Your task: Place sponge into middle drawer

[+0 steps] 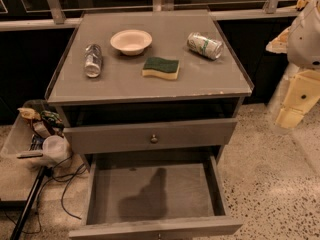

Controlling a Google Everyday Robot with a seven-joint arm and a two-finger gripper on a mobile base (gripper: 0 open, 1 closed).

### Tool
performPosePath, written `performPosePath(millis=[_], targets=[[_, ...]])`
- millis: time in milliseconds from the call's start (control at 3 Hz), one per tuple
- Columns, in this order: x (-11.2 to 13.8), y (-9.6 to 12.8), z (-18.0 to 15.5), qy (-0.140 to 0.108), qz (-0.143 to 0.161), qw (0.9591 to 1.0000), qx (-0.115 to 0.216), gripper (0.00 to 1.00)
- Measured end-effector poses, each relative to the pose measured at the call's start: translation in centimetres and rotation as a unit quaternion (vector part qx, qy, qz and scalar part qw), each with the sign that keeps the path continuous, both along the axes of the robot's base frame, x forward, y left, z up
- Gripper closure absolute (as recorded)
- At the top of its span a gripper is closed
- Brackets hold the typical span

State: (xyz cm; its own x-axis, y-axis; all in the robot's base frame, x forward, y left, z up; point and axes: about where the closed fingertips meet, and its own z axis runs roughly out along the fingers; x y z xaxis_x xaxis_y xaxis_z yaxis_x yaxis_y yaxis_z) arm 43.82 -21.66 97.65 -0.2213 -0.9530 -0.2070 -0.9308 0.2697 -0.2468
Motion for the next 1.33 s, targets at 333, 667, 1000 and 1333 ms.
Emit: performPosePath(millis=[333,667,1000,1333], targets=[[0.4,0.4,0.1,-0.010,-0.002,0.9999,-0.004,0.00],[1.6,2.1,-0.4,-0.020,0.007,0.9998,-0.005,0.00],[3.7,3.1,0.0,-0.041,0.020,0.9984,0.033,0.00],[5.9,3.4,0.7,-0.071,0.030,0.9902,0.116,0.00]])
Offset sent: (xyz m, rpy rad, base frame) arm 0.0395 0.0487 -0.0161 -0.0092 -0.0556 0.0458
